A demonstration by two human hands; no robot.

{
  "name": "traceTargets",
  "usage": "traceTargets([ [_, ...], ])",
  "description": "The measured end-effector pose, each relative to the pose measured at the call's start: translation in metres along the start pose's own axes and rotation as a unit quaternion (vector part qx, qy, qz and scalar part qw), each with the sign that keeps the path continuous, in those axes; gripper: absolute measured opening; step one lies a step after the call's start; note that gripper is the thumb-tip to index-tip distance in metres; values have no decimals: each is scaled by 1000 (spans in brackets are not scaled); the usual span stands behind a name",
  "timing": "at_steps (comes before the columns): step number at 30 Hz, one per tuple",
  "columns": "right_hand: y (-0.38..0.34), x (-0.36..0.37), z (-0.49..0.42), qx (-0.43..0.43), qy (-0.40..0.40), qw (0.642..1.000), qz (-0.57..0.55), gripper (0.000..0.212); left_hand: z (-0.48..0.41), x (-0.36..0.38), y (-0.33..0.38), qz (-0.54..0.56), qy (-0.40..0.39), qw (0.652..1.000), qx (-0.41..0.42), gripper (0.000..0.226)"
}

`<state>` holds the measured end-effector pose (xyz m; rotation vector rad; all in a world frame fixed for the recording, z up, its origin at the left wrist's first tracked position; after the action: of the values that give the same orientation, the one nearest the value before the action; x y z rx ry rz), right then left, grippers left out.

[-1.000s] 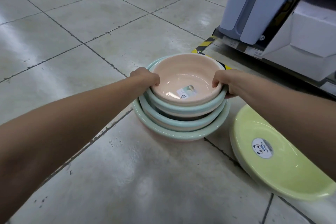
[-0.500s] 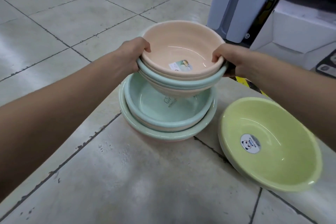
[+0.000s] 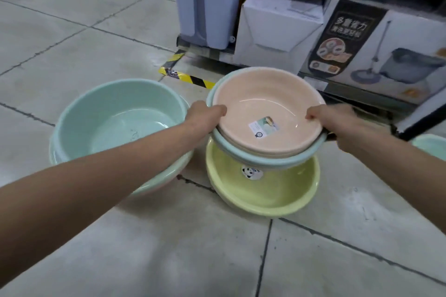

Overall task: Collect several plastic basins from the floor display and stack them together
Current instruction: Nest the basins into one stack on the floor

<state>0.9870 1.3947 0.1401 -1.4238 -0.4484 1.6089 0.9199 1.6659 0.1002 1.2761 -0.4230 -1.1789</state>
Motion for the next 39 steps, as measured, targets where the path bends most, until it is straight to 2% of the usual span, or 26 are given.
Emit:
traceTargets([
  [3,51,-1,-4,14,5,1000,17,28,9,26,-27,-73,-23,997,-9,35],
  [5,75,3,-3,26,11,999,43,36,15,36,-40,-108,-24,994,-21,43],
  [7,91,8,-4,21,21,997,67,35,18,42,-50,-143,-16,989,-23,53],
  [12,107,16,-7,-13,37,995,94,23,19,56,-57,-233,23,972,25,38],
  [14,112,19,-10,-10,37,995,87,24,17,60,-56,-284,52,956,45,40],
  [17,119,26,-22,3,39,997,72,30,11,61,-61,-402,86,909,74,51],
  [19,120,32,-25,-2,38,997,66,33,11,60,-67,-425,98,896,87,55],
  [21,117,35,-19,-13,37,998,55,34,12,61,-71,-403,112,903,98,56],
  [25,120,39,-11,-34,33,998,31,39,14,62,-75,-296,110,941,119,61],
  [29,130,44,-11,-30,-10,999,17,71,15,57,-84,-152,46,987,15,79],
  [32,137,44,-8,40,-56,996,-59,81,17,54,-92,-43,20,995,-83,72],
  [36,151,42,-6,75,-85,980,-162,77,15,51,-101,18,-18,992,-127,74],
  [39,150,44,1,74,-60,978,-187,51,16,47,-94,30,-34,992,-118,55],
])
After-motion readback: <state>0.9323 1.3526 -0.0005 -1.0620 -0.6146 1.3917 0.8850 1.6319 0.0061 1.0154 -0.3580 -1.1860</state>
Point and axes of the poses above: each hand's wrist, its own z-axis away from the middle knuckle, its own x-axis out of the palm, y = z × x, the point moved 2 cm from there along -z, towards the middle knuckle, and after that the axes turned 5 degrees about y, right-handed, at the moved point
